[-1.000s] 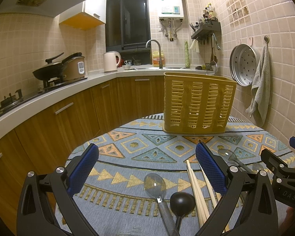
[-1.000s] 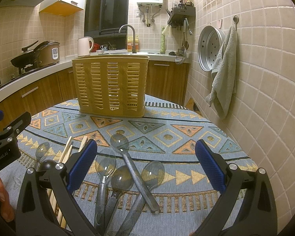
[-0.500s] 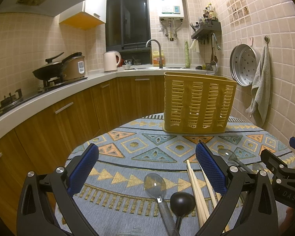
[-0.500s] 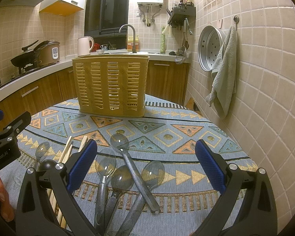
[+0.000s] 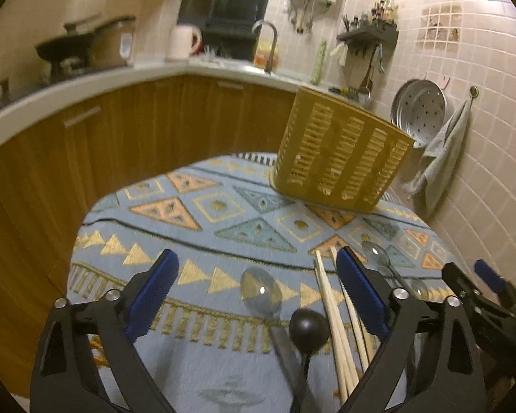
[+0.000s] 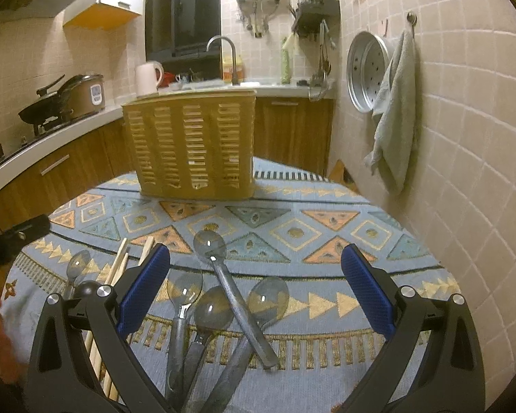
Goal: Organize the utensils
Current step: 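Grasp a clear plastic spoon with the left gripper while the right grasps another clear spoon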
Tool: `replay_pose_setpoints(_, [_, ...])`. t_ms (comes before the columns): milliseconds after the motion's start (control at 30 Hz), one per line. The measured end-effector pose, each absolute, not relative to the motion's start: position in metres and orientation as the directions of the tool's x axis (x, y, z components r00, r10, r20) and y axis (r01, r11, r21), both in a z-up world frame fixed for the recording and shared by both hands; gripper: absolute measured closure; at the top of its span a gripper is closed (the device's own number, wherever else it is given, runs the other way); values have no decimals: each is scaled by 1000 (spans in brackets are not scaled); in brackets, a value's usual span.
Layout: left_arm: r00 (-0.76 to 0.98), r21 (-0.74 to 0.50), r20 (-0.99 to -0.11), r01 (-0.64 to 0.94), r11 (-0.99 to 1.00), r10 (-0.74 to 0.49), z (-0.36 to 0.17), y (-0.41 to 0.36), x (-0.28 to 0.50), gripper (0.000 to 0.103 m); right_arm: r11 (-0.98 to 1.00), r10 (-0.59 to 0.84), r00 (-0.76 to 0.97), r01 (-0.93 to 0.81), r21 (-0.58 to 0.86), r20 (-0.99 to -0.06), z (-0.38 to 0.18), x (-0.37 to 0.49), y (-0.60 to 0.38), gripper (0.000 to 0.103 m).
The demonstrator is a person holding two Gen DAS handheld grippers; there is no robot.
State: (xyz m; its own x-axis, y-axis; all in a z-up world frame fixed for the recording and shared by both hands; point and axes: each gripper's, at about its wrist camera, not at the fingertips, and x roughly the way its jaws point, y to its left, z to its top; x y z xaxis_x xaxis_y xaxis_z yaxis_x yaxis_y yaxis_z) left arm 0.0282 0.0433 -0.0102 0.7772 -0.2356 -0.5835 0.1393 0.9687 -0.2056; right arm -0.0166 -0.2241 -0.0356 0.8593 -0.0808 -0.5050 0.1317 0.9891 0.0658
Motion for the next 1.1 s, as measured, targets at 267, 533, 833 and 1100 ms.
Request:
replay_pose_setpoints(267, [560, -322, -736, 206, 924, -381, -20, 71, 45, 34, 996, -13, 796, 67, 66, -605, -36, -8, -221, 23])
replay_pose_setpoints(533, [392, -297, -844, 224, 928, -365, -45, 41, 68, 53, 997, 71, 725, -25, 77, -685, -27, -2, -220, 44])
replay_pose_setpoints(833, [379, -142, -894, 263, 954, -238, -51, 8, 77, 70, 977, 204, 604, -80, 195, -770, -28, 8, -235, 53])
replay_pose_setpoints(1100, [391, -124, -887, 312, 942, -246, -52, 9, 83, 100, 937, 349, 450, -155, 312, -822, -40, 21, -214, 66])
